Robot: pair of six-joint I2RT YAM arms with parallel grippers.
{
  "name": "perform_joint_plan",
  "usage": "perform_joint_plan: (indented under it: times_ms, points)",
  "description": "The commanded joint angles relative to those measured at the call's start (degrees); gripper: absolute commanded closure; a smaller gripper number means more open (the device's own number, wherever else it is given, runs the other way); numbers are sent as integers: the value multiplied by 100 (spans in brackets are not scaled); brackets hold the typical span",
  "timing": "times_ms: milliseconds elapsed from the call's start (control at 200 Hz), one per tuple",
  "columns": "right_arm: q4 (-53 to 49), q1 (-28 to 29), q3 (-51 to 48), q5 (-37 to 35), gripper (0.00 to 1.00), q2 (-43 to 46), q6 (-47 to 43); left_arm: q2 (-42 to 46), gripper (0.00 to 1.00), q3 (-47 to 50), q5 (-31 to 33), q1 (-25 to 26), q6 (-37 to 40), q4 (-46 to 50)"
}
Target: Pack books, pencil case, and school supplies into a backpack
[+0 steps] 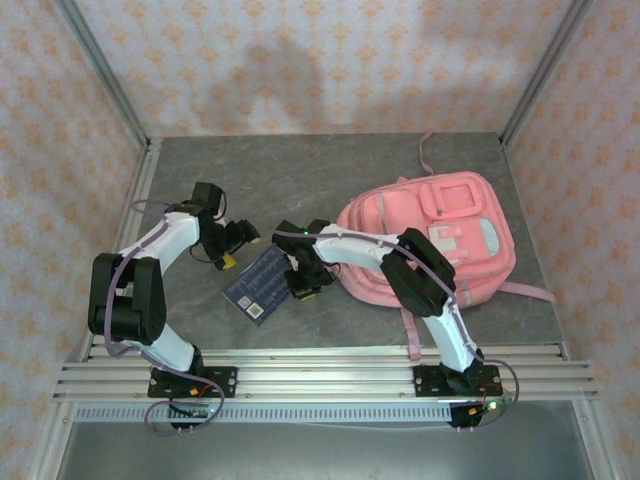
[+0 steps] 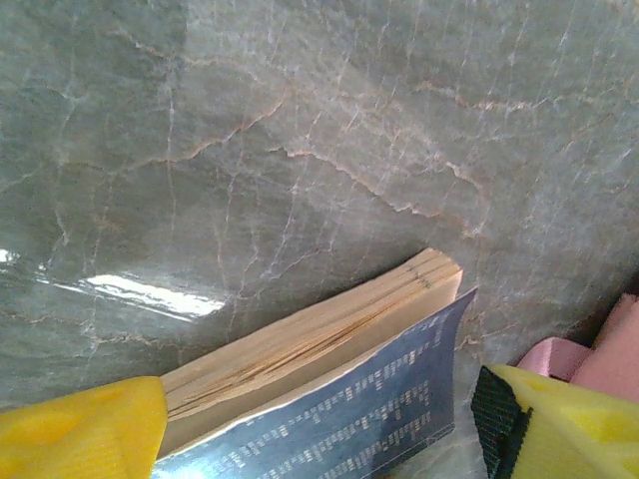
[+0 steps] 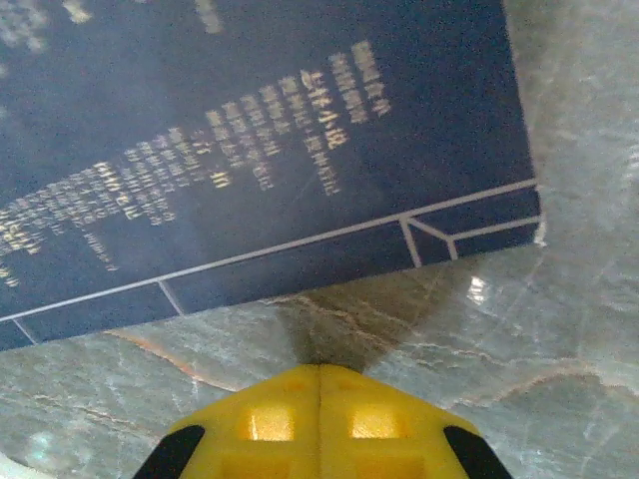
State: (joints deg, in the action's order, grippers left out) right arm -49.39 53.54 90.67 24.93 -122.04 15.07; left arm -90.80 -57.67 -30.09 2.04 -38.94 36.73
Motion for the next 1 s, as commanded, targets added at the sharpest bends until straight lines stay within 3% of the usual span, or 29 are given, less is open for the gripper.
perform_joint_plan:
  times_ms: [0, 205, 450, 595, 636, 721, 781, 866, 996]
  points:
    - [400, -89, 166, -460, 100, -250, 129, 31, 18, 197, -72, 7, 223, 227]
    - [390, -436, 1048, -556, 100, -663, 204, 153, 18, 470, 84, 7, 396, 518]
    - [244, -643, 2054, -104, 100, -1108, 247, 428, 18, 705, -397, 24, 256, 492]
    - [334, -746, 1807, 45, 100, -945, 431, 537, 18, 784, -487, 28, 235, 483]
    - [404, -813, 1600, 108, 93, -816, 531, 524, 18, 817, -432, 33, 245, 493]
    - [783, -955, 1018, 546, 67, -501, 889, 448, 19, 1001, -514, 43, 154, 332]
    - [930, -1002, 703, 797, 57, -345, 1081, 406, 20, 1134, -568, 67, 74, 187]
    - [1266, -1004, 267, 1047, 51, -172, 1319, 372, 23, 1262, -547, 86, 53, 64]
    - [2033, -1007, -192, 1544, 52, -160, 1857, 302, 29, 1264, -455, 86, 144, 94]
